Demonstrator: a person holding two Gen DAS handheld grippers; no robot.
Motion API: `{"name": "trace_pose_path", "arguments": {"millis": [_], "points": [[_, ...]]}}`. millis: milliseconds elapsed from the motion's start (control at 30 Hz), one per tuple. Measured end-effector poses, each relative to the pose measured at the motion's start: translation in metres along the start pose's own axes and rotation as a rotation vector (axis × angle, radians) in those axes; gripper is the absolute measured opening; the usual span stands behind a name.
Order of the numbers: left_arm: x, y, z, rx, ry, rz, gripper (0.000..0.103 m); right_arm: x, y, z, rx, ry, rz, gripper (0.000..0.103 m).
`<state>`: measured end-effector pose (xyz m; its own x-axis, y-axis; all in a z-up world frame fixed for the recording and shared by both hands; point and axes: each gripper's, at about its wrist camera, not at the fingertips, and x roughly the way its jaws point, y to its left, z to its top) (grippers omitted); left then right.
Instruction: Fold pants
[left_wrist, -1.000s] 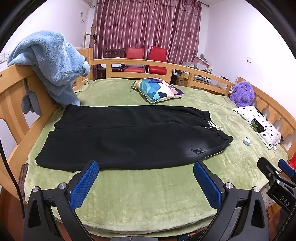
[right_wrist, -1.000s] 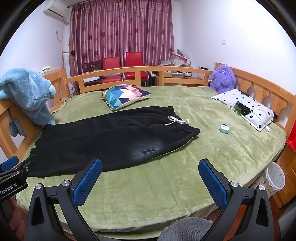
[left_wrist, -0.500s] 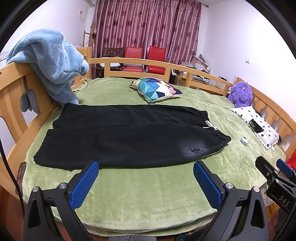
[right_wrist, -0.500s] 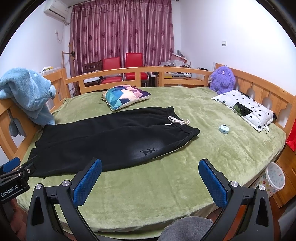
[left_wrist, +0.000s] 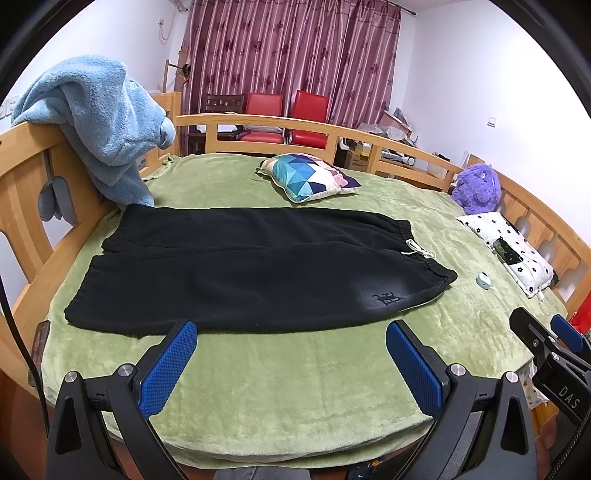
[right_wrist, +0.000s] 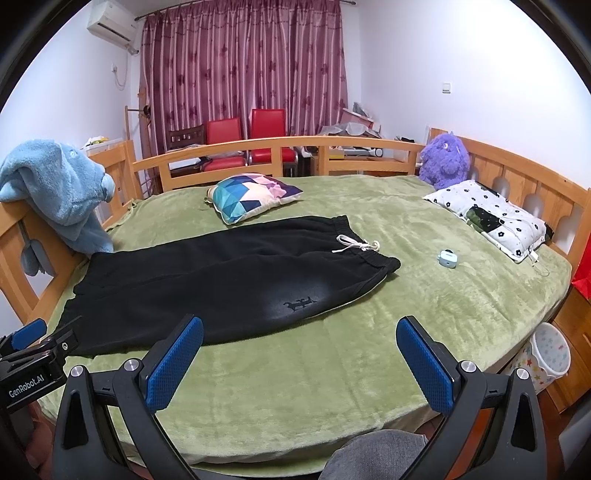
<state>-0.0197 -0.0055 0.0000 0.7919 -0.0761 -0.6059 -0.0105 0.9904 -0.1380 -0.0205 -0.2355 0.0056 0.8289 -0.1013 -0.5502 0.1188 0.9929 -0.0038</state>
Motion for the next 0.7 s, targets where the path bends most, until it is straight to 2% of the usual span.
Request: {"name": "trace_pose_path", "arguments": {"millis": [367,533,700], "points": [[-0.001,0.0,0.001,-0.001,0.0,-0.003,0.103,-0.008,0.002,0.005,0.003,-0.007,-0.001,0.103],[-0.004,-0.002,0.003,-0.001,-0.003,-0.003,0.103,-0.015,0.005,0.009,0.005,-0.019,0.03,0.103],[-0.009,0.0,0.01,-0.007,-0.012,0.006,0.103,-0.013,0.012,0.014,-0.019,-0.022,-0.001,0.103]]}}
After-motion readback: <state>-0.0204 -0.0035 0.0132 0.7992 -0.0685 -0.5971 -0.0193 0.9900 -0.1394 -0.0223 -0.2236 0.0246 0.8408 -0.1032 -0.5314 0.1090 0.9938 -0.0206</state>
